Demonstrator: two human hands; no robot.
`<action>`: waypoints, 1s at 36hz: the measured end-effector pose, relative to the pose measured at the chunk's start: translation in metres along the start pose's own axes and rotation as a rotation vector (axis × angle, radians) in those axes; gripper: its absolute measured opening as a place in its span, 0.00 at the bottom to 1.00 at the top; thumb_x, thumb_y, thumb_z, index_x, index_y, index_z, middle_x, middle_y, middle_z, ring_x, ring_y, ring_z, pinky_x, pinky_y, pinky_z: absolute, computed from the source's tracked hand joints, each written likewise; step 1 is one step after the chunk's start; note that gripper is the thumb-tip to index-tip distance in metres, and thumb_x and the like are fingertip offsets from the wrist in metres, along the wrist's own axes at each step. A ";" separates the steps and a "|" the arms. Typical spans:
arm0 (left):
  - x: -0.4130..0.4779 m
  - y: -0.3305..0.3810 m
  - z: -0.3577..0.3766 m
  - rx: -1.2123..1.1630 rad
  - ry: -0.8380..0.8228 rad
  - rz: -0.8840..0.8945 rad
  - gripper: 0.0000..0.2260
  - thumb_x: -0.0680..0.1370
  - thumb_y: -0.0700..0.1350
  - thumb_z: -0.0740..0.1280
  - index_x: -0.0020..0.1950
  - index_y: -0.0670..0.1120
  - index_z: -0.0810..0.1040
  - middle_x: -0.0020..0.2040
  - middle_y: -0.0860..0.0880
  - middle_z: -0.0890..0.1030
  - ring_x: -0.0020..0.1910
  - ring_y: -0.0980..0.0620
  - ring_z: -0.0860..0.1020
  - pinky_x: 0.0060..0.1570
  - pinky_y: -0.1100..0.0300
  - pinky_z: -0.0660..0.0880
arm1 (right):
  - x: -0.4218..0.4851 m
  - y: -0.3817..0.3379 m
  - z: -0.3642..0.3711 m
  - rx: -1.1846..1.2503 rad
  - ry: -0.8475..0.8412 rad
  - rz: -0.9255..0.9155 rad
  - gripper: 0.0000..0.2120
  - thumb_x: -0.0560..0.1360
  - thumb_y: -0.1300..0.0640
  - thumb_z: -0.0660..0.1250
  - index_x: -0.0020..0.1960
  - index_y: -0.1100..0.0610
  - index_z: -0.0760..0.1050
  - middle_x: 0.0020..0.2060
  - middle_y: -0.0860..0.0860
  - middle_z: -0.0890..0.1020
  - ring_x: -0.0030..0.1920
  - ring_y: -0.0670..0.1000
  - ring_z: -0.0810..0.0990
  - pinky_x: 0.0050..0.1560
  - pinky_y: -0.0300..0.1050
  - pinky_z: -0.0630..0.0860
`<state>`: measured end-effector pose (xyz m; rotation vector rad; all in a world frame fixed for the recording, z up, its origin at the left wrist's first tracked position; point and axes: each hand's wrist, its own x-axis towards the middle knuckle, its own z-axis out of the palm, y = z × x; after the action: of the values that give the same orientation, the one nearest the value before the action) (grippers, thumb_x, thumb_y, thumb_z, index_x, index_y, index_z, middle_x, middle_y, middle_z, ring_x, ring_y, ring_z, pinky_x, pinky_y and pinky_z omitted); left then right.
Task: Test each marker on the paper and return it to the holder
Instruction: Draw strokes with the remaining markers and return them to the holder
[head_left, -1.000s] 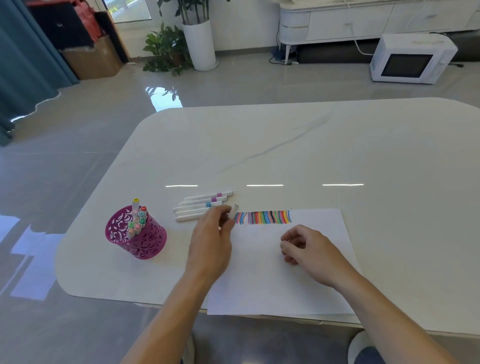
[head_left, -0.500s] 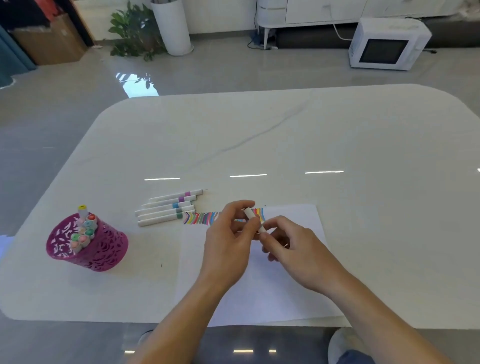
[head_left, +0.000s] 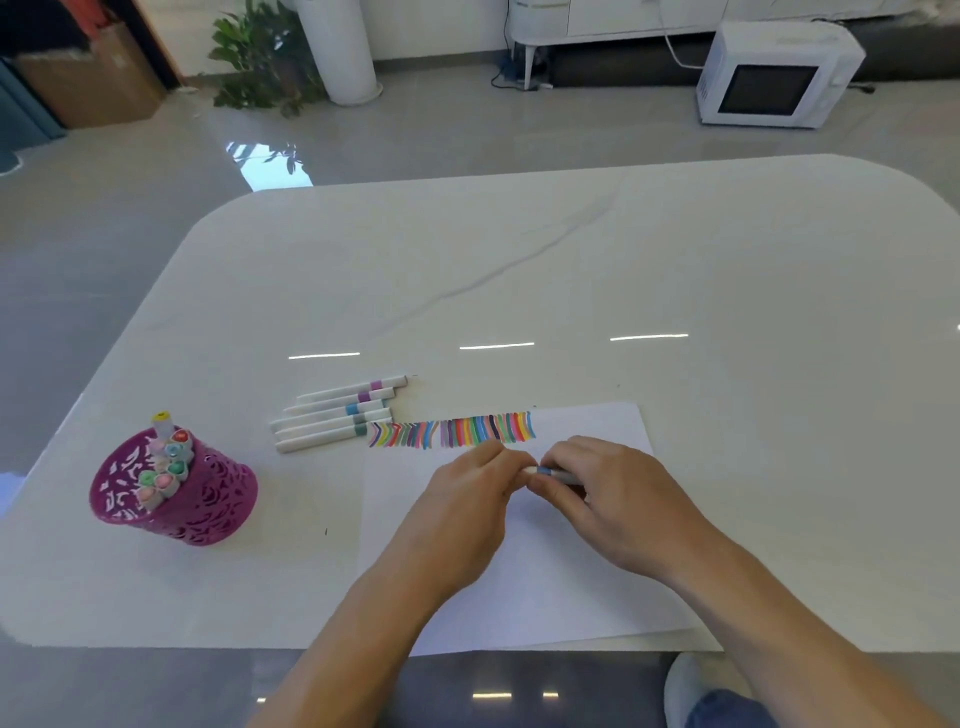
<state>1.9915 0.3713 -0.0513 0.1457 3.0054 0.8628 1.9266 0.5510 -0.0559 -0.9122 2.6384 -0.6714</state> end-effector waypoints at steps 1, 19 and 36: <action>-0.002 -0.002 -0.002 0.013 -0.006 -0.006 0.10 0.83 0.42 0.61 0.62 0.52 0.78 0.49 0.55 0.75 0.42 0.57 0.69 0.41 0.72 0.64 | 0.000 -0.002 0.000 -0.023 -0.013 -0.003 0.17 0.84 0.38 0.57 0.50 0.50 0.76 0.41 0.44 0.78 0.42 0.47 0.76 0.41 0.43 0.73; -0.022 0.001 -0.015 -0.077 0.190 -0.058 0.17 0.77 0.31 0.65 0.53 0.52 0.83 0.43 0.58 0.79 0.36 0.62 0.76 0.39 0.74 0.72 | 0.002 -0.017 0.004 -0.084 0.081 -0.076 0.24 0.81 0.31 0.53 0.38 0.48 0.67 0.26 0.46 0.75 0.28 0.49 0.74 0.28 0.40 0.62; 0.003 -0.022 -0.003 -0.040 0.250 -0.130 0.09 0.81 0.42 0.67 0.58 0.50 0.84 0.57 0.54 0.82 0.56 0.53 0.78 0.53 0.67 0.69 | 0.006 0.010 -0.005 0.373 0.116 0.164 0.11 0.86 0.49 0.56 0.54 0.46 0.77 0.35 0.39 0.80 0.32 0.41 0.74 0.34 0.36 0.68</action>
<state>1.9865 0.3509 -0.0601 -0.1700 3.1757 0.9957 1.9153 0.5559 -0.0572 -0.5600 2.5210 -1.1510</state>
